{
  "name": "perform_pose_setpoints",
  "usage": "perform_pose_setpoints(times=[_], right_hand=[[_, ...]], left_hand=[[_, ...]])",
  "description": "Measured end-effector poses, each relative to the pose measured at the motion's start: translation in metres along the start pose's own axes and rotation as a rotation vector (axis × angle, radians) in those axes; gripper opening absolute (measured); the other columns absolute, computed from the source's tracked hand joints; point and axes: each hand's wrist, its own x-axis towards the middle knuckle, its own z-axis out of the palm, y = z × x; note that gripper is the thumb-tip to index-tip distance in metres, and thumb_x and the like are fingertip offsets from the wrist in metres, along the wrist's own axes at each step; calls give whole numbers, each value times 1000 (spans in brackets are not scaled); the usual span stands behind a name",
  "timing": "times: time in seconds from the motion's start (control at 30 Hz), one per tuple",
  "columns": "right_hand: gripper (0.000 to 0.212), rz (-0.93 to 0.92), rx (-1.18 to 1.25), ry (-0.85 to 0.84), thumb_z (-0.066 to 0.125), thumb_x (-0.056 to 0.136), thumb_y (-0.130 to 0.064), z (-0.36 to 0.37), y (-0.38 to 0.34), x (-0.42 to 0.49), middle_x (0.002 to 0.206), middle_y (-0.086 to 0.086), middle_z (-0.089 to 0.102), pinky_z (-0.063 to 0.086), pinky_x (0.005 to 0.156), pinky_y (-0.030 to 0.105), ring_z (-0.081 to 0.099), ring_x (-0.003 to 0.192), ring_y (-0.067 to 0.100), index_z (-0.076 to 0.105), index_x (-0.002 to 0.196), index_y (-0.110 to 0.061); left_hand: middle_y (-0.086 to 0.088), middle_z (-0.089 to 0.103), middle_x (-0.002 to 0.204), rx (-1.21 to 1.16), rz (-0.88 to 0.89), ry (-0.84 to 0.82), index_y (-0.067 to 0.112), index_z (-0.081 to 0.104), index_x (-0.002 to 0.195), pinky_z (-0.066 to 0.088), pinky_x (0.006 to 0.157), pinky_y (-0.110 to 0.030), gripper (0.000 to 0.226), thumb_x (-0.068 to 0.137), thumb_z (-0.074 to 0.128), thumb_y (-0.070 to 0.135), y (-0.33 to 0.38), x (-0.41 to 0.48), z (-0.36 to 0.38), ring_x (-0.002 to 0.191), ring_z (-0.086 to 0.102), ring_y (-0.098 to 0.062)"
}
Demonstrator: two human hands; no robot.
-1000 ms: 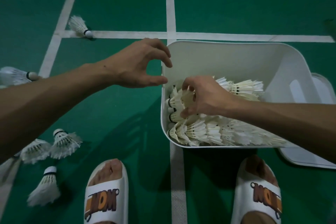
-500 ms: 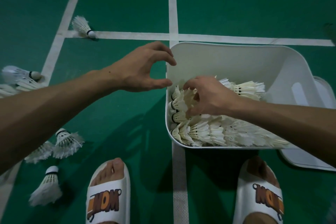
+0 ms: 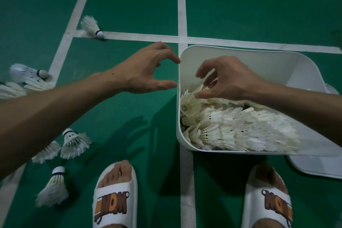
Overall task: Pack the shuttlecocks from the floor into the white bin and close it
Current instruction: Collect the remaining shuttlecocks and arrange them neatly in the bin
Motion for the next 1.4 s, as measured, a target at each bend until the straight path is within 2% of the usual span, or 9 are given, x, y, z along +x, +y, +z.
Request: perform_pose_setpoints(times=[0.2,0.33,0.47,0.63,0.83,0.97,1.1,1.27,1.4], right_hand=[[38,-165,29,105,83,69,-29,-11,-45,12,85,-11,61,58,72,26,63,76,3,66,100,-14],[36,-333,-129,29,81,72,-30,4,-84,43,78,-14,53,49,60,16,55,69,5,67,100,-13],[41,-404,-330,-115,79,73,-36,39,-113,88,96,0,65,40,69,20,54,81,12,66,105,-14],[52,-403,-414,-280,80,72,-39,97,-137,122,113,6,66,44,79,26,60,100,22,62,113,-13],[61,-361,-166,-305,81,69,-44,183,-163,119,118,7,64,40,80,23,61,100,21,60,120,-18],[70,-404,-89,-386,80,69,-48,226,-175,108,122,10,56,38,93,27,52,111,24,53,128,-22],[65,-425,-22,-448,73,78,-47,251,-190,106,127,9,51,38,97,30,47,117,23,49,133,-22],[52,-395,-37,-502,65,87,-41,274,-194,107,124,10,55,38,93,30,47,118,23,50,131,-18],[51,-352,-18,-477,68,85,-37,274,-194,111,126,10,55,40,93,31,51,114,23,51,129,-18]], left_hand=[[-2,49,125,39,-53,0,19,57,122,48,91,-25,56,75,74,44,-20,-21,-5,109,49,-11],[-7,50,123,102,-173,-65,17,56,124,42,93,-24,60,75,74,46,-49,-49,-6,111,49,-18],[-11,49,126,154,-347,-138,15,53,128,34,93,-22,62,76,73,43,-82,-86,-11,115,47,-24],[-14,45,133,188,-576,-153,20,51,130,32,108,-36,67,74,71,52,-119,-145,-15,125,41,-31],[-14,36,140,149,-851,6,27,49,133,24,111,-42,71,73,70,58,-139,-225,-21,130,31,-35],[-13,31,144,87,-1002,-101,35,41,137,28,109,-47,70,76,66,59,-138,-262,-16,132,28,-37],[-12,34,143,26,-1047,-206,36,37,138,32,108,-47,69,79,61,63,-145,-279,3,129,36,-35],[-7,36,142,-10,-979,-60,27,43,135,36,104,-37,59,84,63,50,-147,-279,2,125,43,-23],[-11,23,151,5,-1183,-146,50,28,138,26,108,-60,82,67,45,87,-153,-286,-13,136,27,-39]])
